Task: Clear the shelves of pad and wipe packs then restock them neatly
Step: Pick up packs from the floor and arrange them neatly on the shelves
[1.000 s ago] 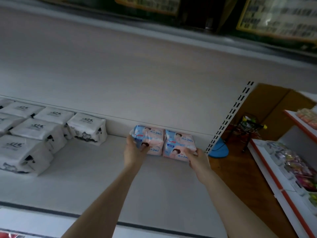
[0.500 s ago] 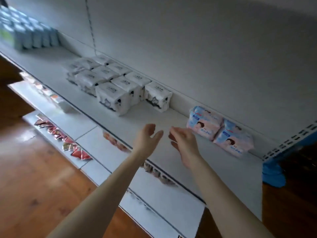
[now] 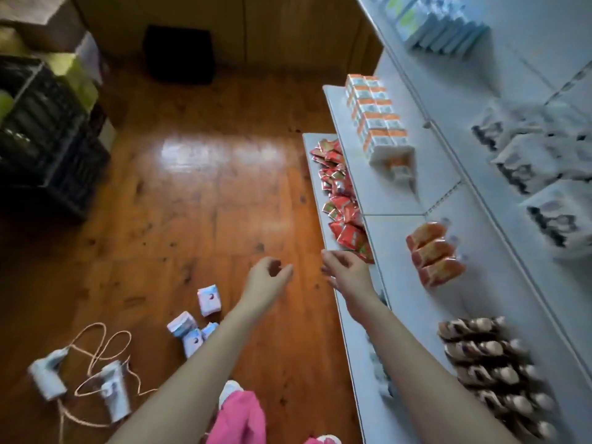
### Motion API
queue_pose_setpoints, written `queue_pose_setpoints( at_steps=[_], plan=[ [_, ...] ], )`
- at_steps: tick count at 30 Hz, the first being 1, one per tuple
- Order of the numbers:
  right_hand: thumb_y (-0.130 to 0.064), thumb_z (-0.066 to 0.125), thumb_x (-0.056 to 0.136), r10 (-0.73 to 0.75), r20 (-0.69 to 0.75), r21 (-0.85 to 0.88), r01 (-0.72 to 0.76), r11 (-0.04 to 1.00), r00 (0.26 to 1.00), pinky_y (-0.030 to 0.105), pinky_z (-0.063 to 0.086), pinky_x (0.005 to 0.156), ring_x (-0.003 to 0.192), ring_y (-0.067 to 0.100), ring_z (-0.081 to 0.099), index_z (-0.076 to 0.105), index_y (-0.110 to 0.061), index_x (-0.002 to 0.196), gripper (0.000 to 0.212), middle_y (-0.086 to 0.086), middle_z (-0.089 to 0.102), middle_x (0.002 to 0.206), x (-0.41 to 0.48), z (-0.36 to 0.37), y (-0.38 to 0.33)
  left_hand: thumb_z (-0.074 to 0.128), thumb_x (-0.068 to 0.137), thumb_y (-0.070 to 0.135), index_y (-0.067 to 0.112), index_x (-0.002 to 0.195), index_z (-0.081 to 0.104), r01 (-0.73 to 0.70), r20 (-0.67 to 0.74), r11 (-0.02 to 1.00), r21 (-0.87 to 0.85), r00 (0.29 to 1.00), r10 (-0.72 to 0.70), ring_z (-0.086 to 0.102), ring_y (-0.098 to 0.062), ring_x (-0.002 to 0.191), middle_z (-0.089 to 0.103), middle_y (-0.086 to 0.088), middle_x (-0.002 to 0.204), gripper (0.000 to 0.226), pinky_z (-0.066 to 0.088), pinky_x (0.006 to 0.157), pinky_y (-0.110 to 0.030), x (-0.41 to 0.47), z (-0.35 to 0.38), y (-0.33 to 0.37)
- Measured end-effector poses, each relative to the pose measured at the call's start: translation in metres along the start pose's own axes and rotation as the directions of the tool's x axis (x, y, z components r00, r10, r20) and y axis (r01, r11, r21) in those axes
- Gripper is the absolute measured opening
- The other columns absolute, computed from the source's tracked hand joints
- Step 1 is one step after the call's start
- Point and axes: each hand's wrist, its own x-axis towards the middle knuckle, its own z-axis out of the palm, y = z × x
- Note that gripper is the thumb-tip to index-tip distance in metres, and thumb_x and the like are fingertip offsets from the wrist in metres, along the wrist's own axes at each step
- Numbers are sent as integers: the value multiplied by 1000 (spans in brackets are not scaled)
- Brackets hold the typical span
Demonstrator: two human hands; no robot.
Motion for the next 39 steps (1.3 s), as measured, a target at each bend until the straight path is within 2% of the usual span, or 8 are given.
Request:
queue_pose_setpoints(
  at_steps=[4, 9, 18, 22, 25, 31, 35, 39],
  plan=[
    [-31, 63, 88, 103, 115, -114, -90, 989, 988, 30, 50, 80, 94, 17, 62, 57, -18, 96, 16, 2, 62, 98, 21, 77, 27, 61, 90, 21, -2, 120, 57, 176, -105, 983, -45, 978, -180, 55, -19, 106, 59, -7, 111, 37, 36, 81, -18, 17, -61, -67],
    [-29, 62, 89, 221, 196, -293, -158, 943, 956, 40, 50, 90, 94, 18, 61, 55, -10, 111, 30, 6, 60, 107, 39, 143, 66, 62, 88, 22, -1, 118, 61, 377, -207, 913, -155, 892, -403, 58, -27, 109, 63, -12, 116, 38, 47, 95, -38, 22, -100, -147],
    [-36, 67, 84, 403, 286, -595, -169, 786, 869, 35, 47, 86, 109, 25, 59, 49, -4, 126, 56, 12, 58, 121, 107, 233, 201, 62, 89, 19, -3, 121, 55, 581, -295, 767, -273, 708, -642, 57, -28, 109, 61, -18, 117, 40, 39, 82, -25, 51, -105, -291],
    [-38, 70, 81, 455, 319, -717, -103, 690, 831, 38, 45, 92, 101, 21, 55, 48, -1, 128, 64, 15, 55, 125, 148, 269, 301, 60, 90, 22, -2, 126, 51, 675, -311, 694, -249, 623, -718, 55, -30, 114, 59, -20, 122, 44, 40, 92, -30, 84, -79, -391],
    [-37, 68, 83, 477, 334, -793, -31, 608, 813, 38, 41, 102, 117, 25, 52, 44, 0, 132, 66, 14, 51, 132, 186, 292, 373, 60, 90, 25, -1, 132, 45, 714, -308, 647, -267, 573, -760, 51, -31, 120, 55, -19, 130, 52, 38, 98, -32, 118, -53, -466],
    [-37, 65, 85, 518, 337, -854, 24, 519, 787, 29, 37, 96, 125, 25, 46, 38, -1, 136, 68, 13, 47, 138, 265, 335, 511, 63, 87, 23, -3, 130, 43, 723, -361, 639, -262, 541, -760, 45, -34, 124, 50, -22, 132, 54, 34, 97, -32, 191, -12, -595],
    [-37, 73, 77, 551, 356, -833, -10, 553, 755, 25, 40, 88, 111, 19, 53, 42, -1, 128, 70, 0, 50, 113, 302, 358, 575, 70, 81, 26, -2, 136, 36, 725, -375, 642, -251, 538, -755, 43, -33, 127, 45, -22, 137, 71, 34, 98, -33, 232, 3, -665],
    [-45, 87, 49, 574, 451, -758, -45, 650, 683, 43, 55, 87, 97, 24, 67, 57, -5, 116, 84, 11, 68, 109, 329, 369, 633, 81, 66, 36, 4, 125, 41, 702, -358, 672, -234, 581, -731, 50, -34, 118, 52, -17, 126, 78, 42, 87, -35, 259, 15, -714]
  ],
)
